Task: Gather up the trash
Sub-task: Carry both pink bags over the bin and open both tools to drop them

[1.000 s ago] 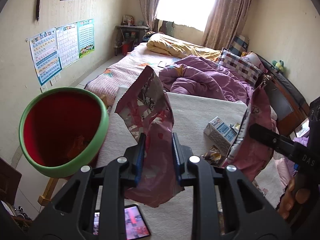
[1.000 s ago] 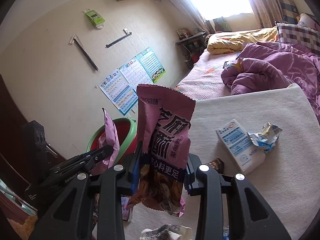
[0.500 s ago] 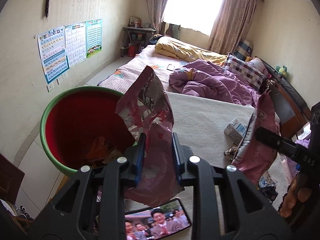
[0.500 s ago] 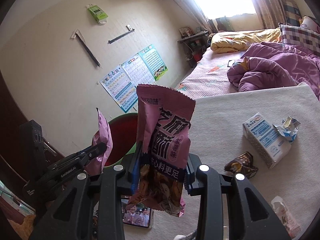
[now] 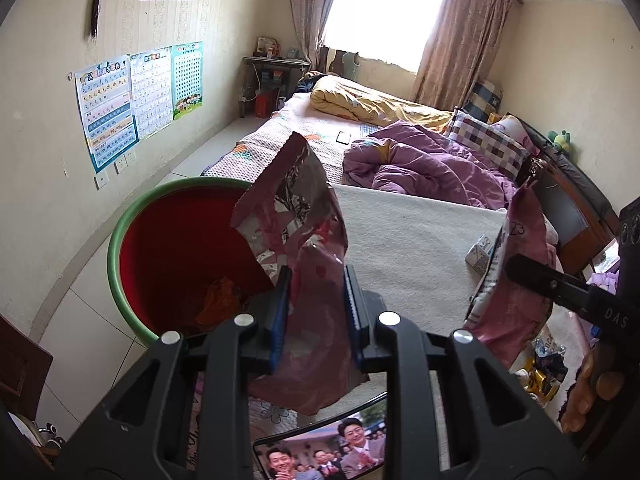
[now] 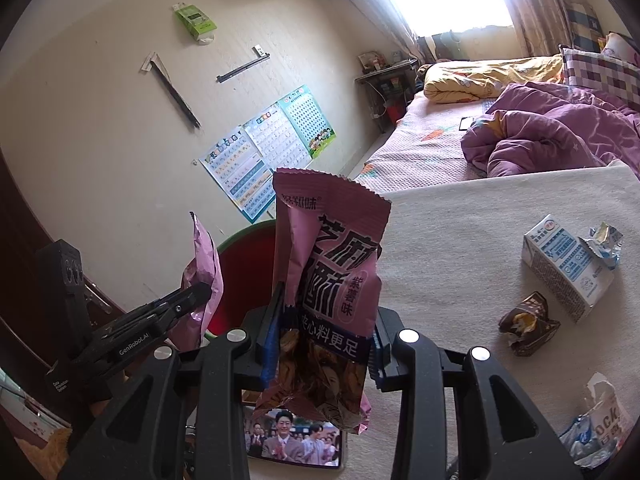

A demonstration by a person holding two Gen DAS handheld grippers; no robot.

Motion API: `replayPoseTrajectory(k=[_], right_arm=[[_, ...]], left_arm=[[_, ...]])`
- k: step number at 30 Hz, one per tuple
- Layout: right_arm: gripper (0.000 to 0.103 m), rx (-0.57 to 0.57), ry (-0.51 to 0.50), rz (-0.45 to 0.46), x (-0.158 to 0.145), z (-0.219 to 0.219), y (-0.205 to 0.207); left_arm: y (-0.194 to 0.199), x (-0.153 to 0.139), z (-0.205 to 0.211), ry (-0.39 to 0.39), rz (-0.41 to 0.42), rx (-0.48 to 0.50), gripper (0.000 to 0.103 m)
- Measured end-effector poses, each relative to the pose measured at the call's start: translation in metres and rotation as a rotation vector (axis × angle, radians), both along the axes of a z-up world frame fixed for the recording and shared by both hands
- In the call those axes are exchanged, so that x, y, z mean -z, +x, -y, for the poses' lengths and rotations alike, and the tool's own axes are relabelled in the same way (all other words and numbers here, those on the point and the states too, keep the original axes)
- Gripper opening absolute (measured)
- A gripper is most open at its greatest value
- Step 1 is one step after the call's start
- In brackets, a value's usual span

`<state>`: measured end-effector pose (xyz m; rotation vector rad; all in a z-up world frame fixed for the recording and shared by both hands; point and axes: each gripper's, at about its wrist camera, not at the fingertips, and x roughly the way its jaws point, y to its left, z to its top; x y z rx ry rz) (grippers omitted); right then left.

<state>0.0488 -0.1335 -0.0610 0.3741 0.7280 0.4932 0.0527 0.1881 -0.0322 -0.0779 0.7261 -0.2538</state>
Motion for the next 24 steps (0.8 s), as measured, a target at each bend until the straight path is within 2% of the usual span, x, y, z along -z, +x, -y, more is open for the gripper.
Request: replayPoseTrajectory(k=[9, 24], right_arm=[[0.035, -0.016, -0.001, 0.001, 0.002, -0.024, 0.012], [0.035, -0.074, -0.023, 0.026, -0.003, -0.064, 0.032]], left_arm=[[0.006, 0.005, -0.028, 0.011, -0.007, -0.013, 0.024], [0.020, 0.010, -0.050, 0.023, -0.013, -0.029, 0.024]])
